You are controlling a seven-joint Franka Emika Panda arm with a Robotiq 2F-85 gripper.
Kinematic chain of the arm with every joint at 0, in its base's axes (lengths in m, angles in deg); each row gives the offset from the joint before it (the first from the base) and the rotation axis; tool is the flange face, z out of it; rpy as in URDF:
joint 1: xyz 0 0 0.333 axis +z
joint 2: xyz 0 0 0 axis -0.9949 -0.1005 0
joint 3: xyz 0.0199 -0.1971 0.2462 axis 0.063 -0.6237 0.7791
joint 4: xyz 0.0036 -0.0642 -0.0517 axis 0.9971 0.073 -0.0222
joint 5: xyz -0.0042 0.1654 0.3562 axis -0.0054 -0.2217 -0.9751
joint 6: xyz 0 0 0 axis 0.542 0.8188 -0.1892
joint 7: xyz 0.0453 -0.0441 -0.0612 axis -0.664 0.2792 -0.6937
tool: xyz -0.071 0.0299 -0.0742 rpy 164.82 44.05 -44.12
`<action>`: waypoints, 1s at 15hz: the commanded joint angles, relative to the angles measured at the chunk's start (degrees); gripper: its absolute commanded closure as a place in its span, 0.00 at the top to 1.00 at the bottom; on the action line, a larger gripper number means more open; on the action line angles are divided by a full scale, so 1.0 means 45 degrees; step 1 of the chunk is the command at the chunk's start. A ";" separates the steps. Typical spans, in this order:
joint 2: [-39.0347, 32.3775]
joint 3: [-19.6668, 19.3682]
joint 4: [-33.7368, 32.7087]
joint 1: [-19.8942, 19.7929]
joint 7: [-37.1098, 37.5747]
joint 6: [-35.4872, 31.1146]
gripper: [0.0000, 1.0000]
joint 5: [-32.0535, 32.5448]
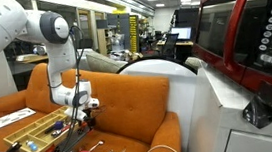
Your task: Put a spoon in the right compartment of the tray
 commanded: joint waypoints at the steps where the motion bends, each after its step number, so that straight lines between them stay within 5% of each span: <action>1: 0.0001 -0.0045 -0.0050 0.0111 -0.0205 0.0032 1.00 -0.0279; 9: -0.0183 -0.0479 -0.0279 0.0590 0.0179 -0.0076 1.00 -0.0327; 15: -0.1808 -0.0478 -0.1793 0.0397 0.0362 -0.0049 1.00 -0.0595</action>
